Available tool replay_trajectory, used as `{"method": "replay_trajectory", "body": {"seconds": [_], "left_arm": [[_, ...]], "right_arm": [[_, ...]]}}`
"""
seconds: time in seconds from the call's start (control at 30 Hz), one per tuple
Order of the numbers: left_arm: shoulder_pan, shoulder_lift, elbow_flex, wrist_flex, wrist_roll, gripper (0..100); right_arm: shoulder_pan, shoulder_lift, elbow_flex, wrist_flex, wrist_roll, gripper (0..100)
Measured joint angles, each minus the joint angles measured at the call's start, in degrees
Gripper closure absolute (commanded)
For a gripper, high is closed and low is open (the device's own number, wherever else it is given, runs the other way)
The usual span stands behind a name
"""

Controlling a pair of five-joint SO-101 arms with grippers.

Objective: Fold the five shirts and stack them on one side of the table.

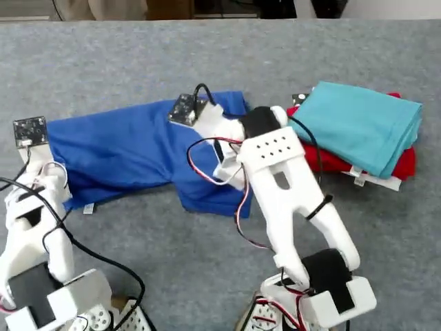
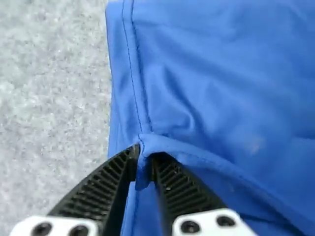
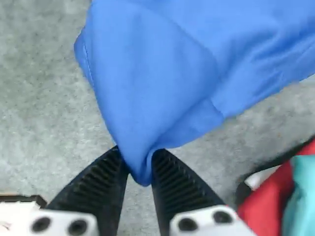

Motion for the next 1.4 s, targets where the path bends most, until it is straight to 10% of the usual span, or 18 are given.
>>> {"method": "replay_trajectory", "body": {"seconds": [0.8, 1.1, 1.4], "left_arm": [[-1.6, 0.8, -3.1, 3.9, 1.3, 98], [1.4, -3.3, 3.1, 6.1, -9.7, 98], [1.5, -19.6, 3.3, 20.7, -15.0, 98]], "right_arm": [[4.6, -0.2, 17.9, -13.9, 2.8, 99.6], [4.6, -0.2, 18.0, -15.9, 4.7, 99.3], [4.6, -0.3, 18.0, -14.9, 4.7, 79.2]]}}
